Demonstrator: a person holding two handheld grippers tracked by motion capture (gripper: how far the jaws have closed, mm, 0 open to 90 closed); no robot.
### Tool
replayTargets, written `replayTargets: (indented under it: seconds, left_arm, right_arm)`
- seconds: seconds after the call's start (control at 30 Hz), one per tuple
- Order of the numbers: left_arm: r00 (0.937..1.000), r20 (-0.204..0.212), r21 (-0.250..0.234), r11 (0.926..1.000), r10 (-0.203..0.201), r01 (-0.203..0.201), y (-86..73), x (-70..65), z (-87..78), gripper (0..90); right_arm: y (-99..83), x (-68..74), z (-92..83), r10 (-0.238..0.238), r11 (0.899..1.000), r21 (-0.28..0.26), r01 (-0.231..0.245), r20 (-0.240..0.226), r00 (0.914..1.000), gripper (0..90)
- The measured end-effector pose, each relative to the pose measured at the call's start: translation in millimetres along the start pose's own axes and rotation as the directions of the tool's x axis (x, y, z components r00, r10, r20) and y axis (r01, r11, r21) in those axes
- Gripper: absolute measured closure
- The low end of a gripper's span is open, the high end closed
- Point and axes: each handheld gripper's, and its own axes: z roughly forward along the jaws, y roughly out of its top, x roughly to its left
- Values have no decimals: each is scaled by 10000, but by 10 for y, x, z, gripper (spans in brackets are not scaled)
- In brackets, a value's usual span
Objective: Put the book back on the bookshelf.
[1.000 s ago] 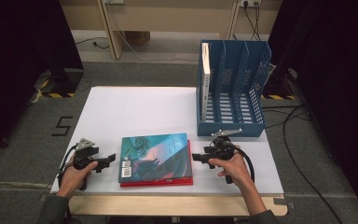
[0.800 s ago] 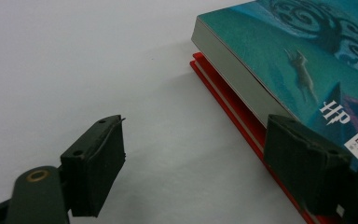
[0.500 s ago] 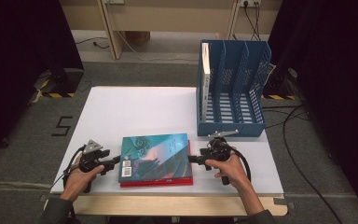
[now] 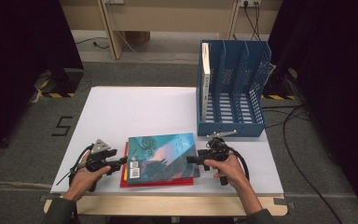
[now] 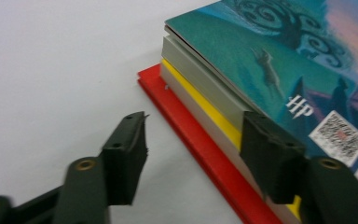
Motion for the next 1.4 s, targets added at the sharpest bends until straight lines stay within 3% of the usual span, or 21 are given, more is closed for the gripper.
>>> replayTargets:
  seconds: [0.07,0.17,0.37,0.43,0.6,0.73,0.87,0.93,0.97,1.13,1.3,1.33,1.4]
  left_arm:
    - [10000,-15,108,9999,34,-33,-1,-11,30,234]
    - [9998,-3,91,9997,-223,223,-18,19,33,141]
    - [9968,131,-11,9969,-788,788,-51,58,33,148]
    - [9968,380,51,9975,-699,698,-64,45,41,147]
    - [9969,427,60,9978,-668,666,-69,33,37,147]
    - [9968,414,66,9976,-686,684,-71,30,36,148]
    - [9955,491,116,9967,-806,801,-76,39,39,149]
    - [9955,487,120,9967,-807,803,-76,38,39,150]
    - [9955,494,128,9967,-806,801,-76,39,39,150]
    - [9948,492,171,9960,-888,881,-78,39,37,153]
    - [9955,455,168,9965,-826,819,-72,27,34,160]
    - [9956,469,150,9966,-816,810,-71,21,33,170]
    - [9959,586,70,9976,-685,682,-66,-2,26,217]
  right_arm:
    - [-4,-7,-7,-5,10000,11,5,28,10000,249]
    - [-4,-29,-21,7,10000,28,-7,31,10000,250]
    - [-17,-52,-3,132,9998,159,-131,-69,9999,250]
    - [-20,-64,11,122,9997,192,-119,-122,9999,254]
    - [-32,-86,50,349,9991,244,-340,-371,9987,255]
    - [-43,-111,131,807,9965,288,-787,-764,9938,267]
    - [-36,-115,173,867,9960,314,-839,-1027,9909,271]
    - [-30,-112,157,826,9964,265,-804,-978,9918,299]
    - [-23,-113,134,1047,9945,124,-1039,-962,9898,342]
    - [24,-62,72,852,9954,-365,-889,-948,9918,366]
    - [142,-6,-57,532,9939,-882,-666,-1465,9878,412]
    - [157,-14,-61,681,9927,-872,-839,-1706,9830,453]
    - [192,-18,-69,826,9944,-521,-922,-1639,9830,470]
